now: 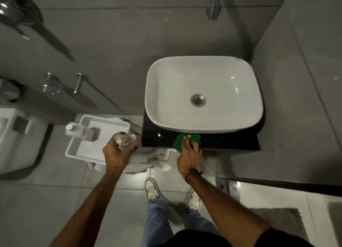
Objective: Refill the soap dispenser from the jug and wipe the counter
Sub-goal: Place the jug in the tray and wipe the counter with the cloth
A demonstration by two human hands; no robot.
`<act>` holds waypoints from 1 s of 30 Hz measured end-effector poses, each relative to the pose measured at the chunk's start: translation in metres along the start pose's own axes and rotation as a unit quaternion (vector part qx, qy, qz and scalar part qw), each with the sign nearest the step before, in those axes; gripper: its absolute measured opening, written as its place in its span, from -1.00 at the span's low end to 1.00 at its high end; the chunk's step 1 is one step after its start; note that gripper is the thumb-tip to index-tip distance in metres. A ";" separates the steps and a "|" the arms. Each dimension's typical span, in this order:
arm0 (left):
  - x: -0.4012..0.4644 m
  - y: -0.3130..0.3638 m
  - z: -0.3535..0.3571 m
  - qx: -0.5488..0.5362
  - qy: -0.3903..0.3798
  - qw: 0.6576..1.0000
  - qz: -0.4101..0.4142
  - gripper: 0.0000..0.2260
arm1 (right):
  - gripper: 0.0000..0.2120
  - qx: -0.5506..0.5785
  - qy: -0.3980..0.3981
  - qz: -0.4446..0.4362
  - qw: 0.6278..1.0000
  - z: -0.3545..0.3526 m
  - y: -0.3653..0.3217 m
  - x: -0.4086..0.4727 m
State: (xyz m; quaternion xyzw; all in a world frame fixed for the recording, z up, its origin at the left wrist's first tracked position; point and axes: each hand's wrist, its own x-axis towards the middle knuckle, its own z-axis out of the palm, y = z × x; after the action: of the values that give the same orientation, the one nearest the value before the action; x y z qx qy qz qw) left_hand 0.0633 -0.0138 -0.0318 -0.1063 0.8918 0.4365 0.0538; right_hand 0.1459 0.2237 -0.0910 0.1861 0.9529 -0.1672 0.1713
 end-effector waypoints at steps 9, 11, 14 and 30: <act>0.017 -0.015 -0.034 0.018 0.007 1.000 -0.011 -0.47 | -0.26 -0.021 -0.042 -0.143 0.989 0.013 -0.120 0.037; 0.021 -0.017 -0.034 0.022 -0.004 1.000 -0.009 -0.48 | -0.27 -0.038 -0.046 -0.180 0.982 0.015 -0.116 0.041; 0.023 -0.015 -0.030 0.017 -0.013 1.000 -0.017 -0.49 | -0.23 -0.037 -0.058 -0.236 0.969 0.011 -0.090 0.039; 0.029 0.012 0.051 0.085 -0.110 0.990 0.015 -0.50 | -0.26 0.051 0.036 -0.038 0.997 -0.060 0.162 -0.013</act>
State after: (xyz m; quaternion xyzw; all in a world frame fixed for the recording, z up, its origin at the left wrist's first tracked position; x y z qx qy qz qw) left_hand 0.0321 0.0298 -0.0594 -0.0389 0.9158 0.3690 0.1537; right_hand 0.2085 0.3850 -0.0739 0.1638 0.9552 -0.2153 0.1204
